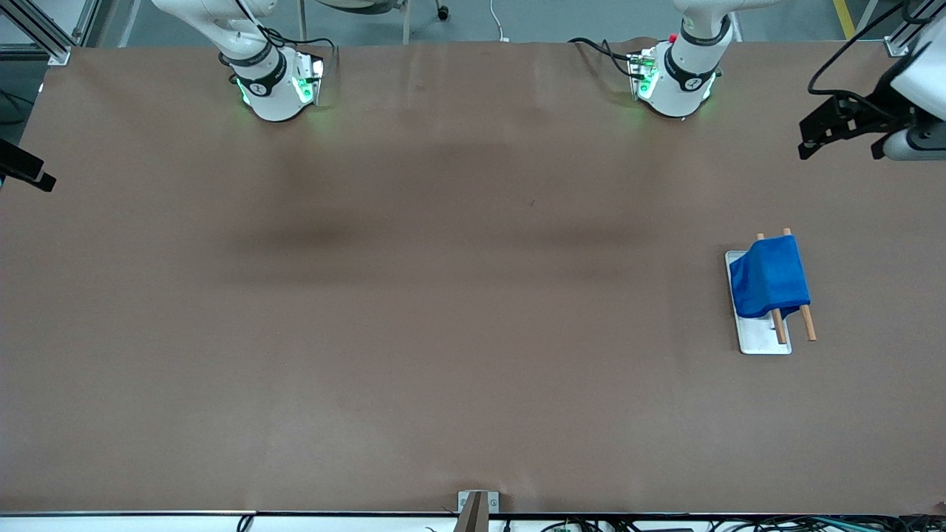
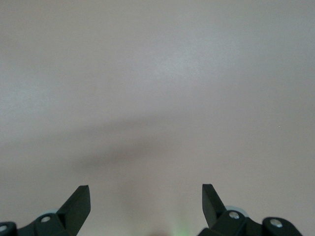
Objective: Right arm passes towel to left arm to hang
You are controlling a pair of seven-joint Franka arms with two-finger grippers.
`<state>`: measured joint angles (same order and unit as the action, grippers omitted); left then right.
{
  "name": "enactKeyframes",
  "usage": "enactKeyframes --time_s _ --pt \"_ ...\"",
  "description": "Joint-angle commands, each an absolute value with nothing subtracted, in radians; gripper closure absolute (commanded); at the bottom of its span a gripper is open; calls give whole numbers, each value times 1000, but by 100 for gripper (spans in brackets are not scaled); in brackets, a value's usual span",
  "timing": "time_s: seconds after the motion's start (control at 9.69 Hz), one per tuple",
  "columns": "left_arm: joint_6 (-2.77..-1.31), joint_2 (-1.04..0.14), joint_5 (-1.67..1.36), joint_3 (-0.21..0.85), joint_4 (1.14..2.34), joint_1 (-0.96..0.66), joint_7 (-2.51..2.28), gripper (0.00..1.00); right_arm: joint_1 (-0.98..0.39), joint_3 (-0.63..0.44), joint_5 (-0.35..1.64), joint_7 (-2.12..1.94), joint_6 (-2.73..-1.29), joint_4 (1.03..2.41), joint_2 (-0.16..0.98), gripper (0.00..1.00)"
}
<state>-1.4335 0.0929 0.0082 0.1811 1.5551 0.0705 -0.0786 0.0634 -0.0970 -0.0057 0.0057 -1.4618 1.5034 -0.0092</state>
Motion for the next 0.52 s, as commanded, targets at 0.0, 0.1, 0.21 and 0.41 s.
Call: enactKeyframes --time_s 0.0,0.1,0.21,0.41 --pt "-1459 115 -3 143 1618 32 -86 0 71 -92 -18 11 -1456 1505 -14 0" --pt "-1459 110 -3 143 1614 35 -74 0 71 -92 -18 11 -1457 1505 -14 0" --pt "-1459 103 -3 143 1600 41 -72 0 69 -92 -18 12 -1457 1505 -14 0" --pt "-1425 54 2 144 1525 37 -66 0 63 -89 -15 11 -1479 1503 -14 0"
